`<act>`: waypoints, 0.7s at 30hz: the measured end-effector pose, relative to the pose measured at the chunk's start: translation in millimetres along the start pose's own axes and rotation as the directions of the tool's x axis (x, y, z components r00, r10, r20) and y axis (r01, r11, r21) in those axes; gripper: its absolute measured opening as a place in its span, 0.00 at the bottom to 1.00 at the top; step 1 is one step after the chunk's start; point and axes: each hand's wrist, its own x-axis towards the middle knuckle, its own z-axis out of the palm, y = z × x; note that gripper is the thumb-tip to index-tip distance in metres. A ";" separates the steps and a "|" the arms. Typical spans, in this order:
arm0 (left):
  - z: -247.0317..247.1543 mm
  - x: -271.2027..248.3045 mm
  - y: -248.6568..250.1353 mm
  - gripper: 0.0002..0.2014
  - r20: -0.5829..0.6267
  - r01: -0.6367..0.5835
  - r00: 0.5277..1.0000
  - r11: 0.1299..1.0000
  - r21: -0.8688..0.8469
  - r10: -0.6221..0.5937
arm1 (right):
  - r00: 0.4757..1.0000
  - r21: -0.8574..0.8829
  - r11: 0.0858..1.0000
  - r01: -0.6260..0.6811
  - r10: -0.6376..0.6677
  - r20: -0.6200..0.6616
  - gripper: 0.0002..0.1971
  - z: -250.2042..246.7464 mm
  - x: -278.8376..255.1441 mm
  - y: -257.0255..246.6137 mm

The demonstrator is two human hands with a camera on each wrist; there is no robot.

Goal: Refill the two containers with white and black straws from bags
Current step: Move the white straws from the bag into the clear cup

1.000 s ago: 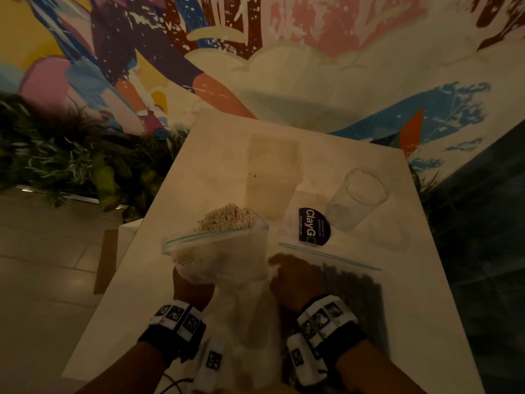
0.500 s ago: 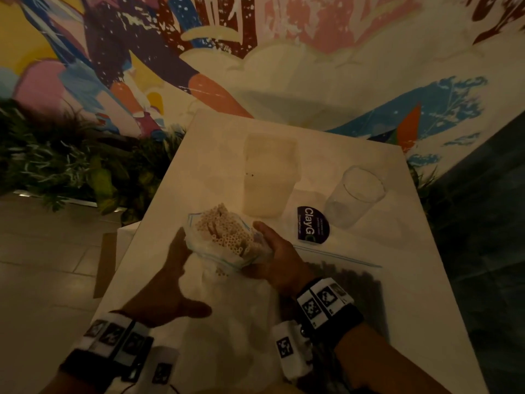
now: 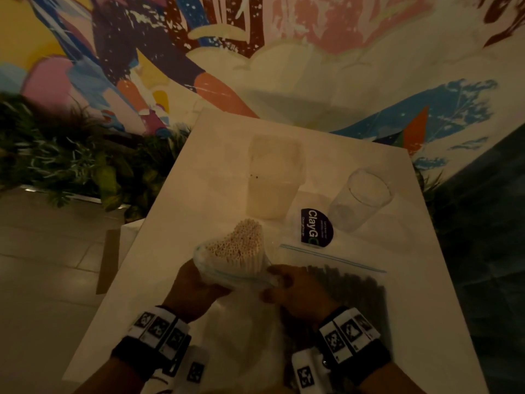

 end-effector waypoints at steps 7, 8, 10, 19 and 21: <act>3.3 -0.7 19.0 0.28 0.160 0.030 0.987 1.000 -0.005 -0.029 | 0.944 0.281 0.904 0.321 -0.330 -0.018 0.43 -27.2 -2.3 -21.0; 5.5 0.1 18.7 0.32 0.144 0.018 0.989 1.000 0.006 -0.019 | 0.934 0.215 0.911 0.353 -0.358 -0.017 0.43 -19.7 0.2 -22.0; 6.4 3.5 18.5 0.39 0.111 -0.032 0.993 0.998 0.053 0.026 | 0.911 0.112 0.907 0.405 -0.390 -0.134 0.38 -8.9 2.6 -22.8; 10.5 -0.3 36.7 0.19 0.040 0.022 0.999 0.990 0.139 -0.027 | 0.848 0.174 0.881 0.441 -0.345 -0.402 0.19 1.3 8.4 -8.8; 10.9 -2.3 39.1 0.20 0.016 0.025 1.000 0.995 0.100 -0.027 | 0.831 0.203 0.863 0.463 -0.343 -0.439 0.17 0.6 8.3 -8.4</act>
